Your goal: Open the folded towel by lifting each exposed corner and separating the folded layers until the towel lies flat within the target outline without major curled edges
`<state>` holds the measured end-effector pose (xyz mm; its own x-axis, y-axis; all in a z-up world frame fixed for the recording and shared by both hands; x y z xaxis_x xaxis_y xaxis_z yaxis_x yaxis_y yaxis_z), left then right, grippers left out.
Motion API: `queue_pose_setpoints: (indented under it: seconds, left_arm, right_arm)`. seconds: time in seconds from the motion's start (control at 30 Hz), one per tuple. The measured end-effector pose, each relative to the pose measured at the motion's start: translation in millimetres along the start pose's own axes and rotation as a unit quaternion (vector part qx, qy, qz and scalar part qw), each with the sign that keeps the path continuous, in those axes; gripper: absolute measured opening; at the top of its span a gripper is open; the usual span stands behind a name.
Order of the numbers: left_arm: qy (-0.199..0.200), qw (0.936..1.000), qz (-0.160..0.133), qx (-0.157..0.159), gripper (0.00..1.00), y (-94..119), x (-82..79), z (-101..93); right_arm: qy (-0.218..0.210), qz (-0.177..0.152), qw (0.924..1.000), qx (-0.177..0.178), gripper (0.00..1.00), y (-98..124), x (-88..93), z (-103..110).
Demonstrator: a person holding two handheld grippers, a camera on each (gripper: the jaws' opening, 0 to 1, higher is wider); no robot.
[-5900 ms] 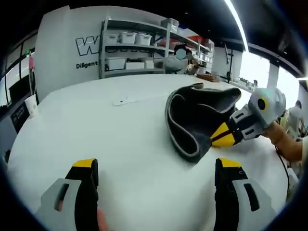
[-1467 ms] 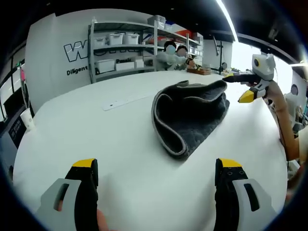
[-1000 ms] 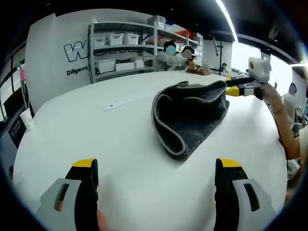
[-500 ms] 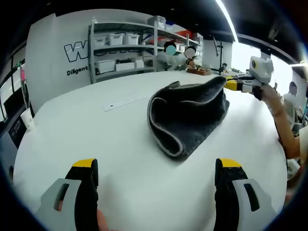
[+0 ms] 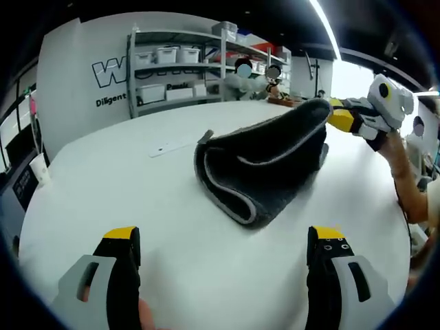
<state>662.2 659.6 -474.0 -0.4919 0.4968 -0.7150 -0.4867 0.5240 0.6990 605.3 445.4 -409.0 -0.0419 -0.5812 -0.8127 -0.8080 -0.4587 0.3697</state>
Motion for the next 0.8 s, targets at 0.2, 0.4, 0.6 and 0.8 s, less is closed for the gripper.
queue_pose_setpoints:
  seconds: [0.2,0.4,0.6,0.8]
  left_arm:
    - [-0.002,1.0000,0.000,0.001,0.99,1.6,0.2,-2.1]
    - [-0.008,0.9999,-0.006,0.004,0.99,4.5,-2.4,-3.8]
    - [-0.008,0.9999,-0.009,0.005,0.99,7.0,-1.9,-5.0]
    - [-0.008,0.9999,-0.008,0.006,0.99,6.5,-1.9,-4.5]
  right_arm:
    - [0.030,0.011,0.9990,-0.031,0.00,-21.6,-0.7,31.0]
    - [0.018,0.029,0.9971,-0.068,0.00,-45.4,8.8,52.5]
    - [0.000,0.047,0.9944,-0.094,0.00,-62.0,21.6,59.1]
    - [-0.007,0.067,0.9913,-0.113,0.00,-74.2,31.2,68.5]
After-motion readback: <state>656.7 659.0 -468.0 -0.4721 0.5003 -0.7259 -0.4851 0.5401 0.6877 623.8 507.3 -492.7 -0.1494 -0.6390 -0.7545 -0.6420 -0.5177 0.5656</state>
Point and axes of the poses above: the point that each gripper's makers call its tool centre point, and the gripper's own axes: y roughly backward along the fingers, z roughly to its left, x roughly out of its underside, the point moved 6 cm from there along y, roughly backward along the fingers, and after that the axes turned 14 degrees about z, right-handed, at the moved point
